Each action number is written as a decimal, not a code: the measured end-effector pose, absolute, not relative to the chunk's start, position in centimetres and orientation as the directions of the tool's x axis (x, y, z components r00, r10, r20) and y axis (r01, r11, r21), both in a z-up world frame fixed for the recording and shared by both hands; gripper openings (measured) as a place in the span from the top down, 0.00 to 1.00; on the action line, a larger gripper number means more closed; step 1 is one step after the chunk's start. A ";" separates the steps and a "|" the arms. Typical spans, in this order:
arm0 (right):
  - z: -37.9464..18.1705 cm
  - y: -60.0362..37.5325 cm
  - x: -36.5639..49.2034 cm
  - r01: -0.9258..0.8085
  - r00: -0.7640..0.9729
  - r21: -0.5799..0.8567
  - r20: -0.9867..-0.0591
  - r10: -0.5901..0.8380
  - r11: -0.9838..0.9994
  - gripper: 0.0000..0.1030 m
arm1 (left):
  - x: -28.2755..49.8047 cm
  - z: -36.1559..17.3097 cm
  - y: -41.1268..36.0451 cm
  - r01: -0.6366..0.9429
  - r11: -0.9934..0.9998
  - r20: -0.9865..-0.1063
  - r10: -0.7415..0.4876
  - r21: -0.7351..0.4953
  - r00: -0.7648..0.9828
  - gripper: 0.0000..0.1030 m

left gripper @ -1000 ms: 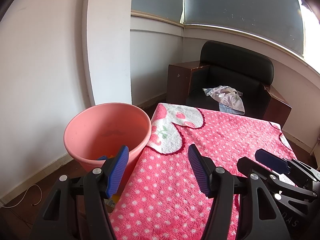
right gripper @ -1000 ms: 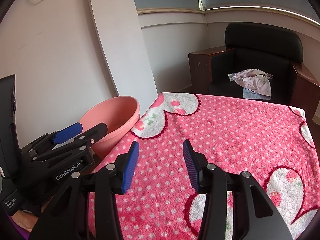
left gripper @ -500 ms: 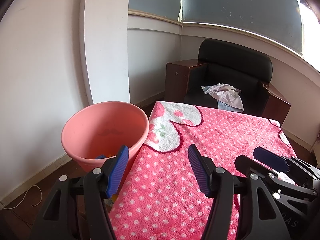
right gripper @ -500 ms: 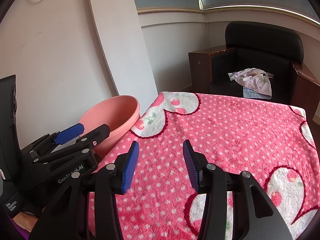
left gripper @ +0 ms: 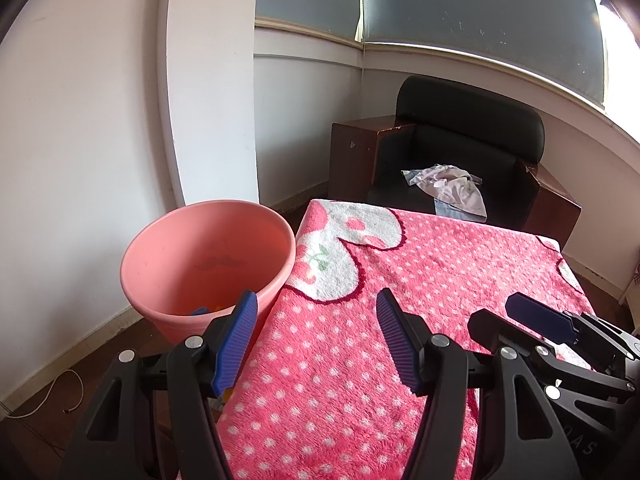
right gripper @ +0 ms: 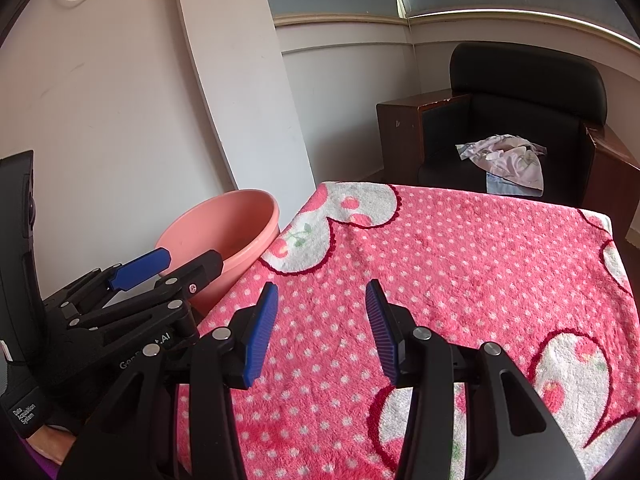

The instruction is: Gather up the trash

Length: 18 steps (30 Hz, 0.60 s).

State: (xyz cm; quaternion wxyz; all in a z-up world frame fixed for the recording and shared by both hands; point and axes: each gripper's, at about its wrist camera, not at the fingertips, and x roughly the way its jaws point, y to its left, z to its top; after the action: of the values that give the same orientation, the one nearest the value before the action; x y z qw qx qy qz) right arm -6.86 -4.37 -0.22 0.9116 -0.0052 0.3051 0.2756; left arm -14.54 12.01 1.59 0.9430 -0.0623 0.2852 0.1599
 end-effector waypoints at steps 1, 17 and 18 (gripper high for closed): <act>-0.2 -4.4 -6.8 -0.505 0.662 0.158 -0.559 0.499 0.848 0.55 | -14.5 1.6 12.0 -0.337 0.941 -0.558 0.266 -0.026 0.786 0.40; -0.5 -4.4 -7.0 -0.504 0.661 0.162 -0.560 0.500 0.848 0.55 | -14.4 1.2 11.8 -0.338 0.941 -0.565 0.270 -0.016 0.779 0.40; -0.4 -4.4 -6.9 -0.504 0.661 0.162 -0.560 0.500 0.848 0.55 | -14.4 1.2 11.8 -0.337 0.941 -0.566 0.269 -0.017 0.779 0.40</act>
State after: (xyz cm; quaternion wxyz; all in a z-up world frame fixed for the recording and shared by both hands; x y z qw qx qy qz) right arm -6.90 -4.43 -0.43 0.9112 -0.0037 0.3063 0.2754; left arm -14.38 11.82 1.24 0.9414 -0.0587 0.2906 0.1610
